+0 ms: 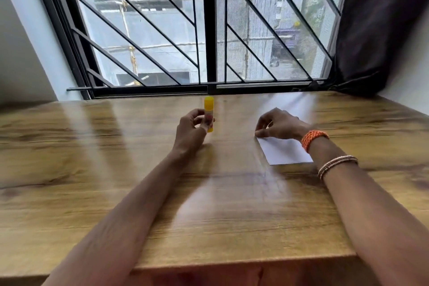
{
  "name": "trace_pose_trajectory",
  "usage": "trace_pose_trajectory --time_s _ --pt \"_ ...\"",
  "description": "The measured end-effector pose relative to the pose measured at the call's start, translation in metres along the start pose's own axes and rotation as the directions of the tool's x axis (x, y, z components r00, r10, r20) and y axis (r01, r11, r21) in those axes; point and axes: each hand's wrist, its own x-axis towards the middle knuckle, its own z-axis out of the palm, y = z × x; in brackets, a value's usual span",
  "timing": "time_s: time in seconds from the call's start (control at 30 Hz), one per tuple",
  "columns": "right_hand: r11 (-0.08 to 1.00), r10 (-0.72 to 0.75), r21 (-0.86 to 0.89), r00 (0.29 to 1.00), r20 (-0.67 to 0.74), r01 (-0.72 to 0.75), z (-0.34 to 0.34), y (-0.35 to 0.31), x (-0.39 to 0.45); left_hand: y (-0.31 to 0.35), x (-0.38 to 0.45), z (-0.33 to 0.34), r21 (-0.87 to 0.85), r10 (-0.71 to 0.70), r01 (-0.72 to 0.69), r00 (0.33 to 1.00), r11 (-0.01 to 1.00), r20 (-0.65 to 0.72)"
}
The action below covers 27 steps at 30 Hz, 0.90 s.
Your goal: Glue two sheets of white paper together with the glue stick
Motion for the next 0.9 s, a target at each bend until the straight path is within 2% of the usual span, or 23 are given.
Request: trace_pose_trajectory --time_s 0.1,0.23,0.33,0.47,0.6,0.7,0.83,0.9 --pt "0.999 -0.017 0.049 1.000 -0.006 0.017 0.001 -0.001 0.006 -0.004 0.001 0.001 -0.004 0.027 -0.027 1.000 1.000 0.004" --pt "0.980 -0.046 0.193 0.999 -0.022 0.050 -0.004 -0.007 0.023 -0.010 0.006 -0.001 -0.036 0.027 -0.025 0.999 0.999 0.035" --pt "0.958 -0.031 0.284 0.999 -0.016 0.034 -0.009 -0.015 0.045 -0.015 0.019 -0.001 -0.058 0.019 -0.019 1.000 0.998 0.011" --pt "0.920 0.053 0.393 0.993 -0.108 -0.007 -0.007 -0.020 0.090 -0.026 0.049 0.000 -0.065 -0.008 0.004 0.998 0.998 -0.061" --pt "0.918 0.170 0.388 0.967 -0.187 -0.087 0.001 -0.016 0.126 -0.039 0.076 0.010 -0.016 -0.078 0.078 0.996 0.997 -0.033" --pt "0.876 0.326 0.441 0.914 -0.240 -0.196 0.010 -0.011 0.132 -0.043 0.082 0.011 0.058 -0.110 0.110 0.994 0.992 -0.002" --pt "0.730 0.593 0.597 0.741 -0.314 -0.331 0.016 -0.015 0.115 -0.032 0.076 0.007 0.174 -0.165 0.162 0.986 0.971 0.000" --pt "0.711 0.619 0.605 0.727 -0.298 -0.358 0.013 -0.021 0.106 -0.024 0.072 0.007 0.208 -0.225 0.216 0.974 0.954 0.025"
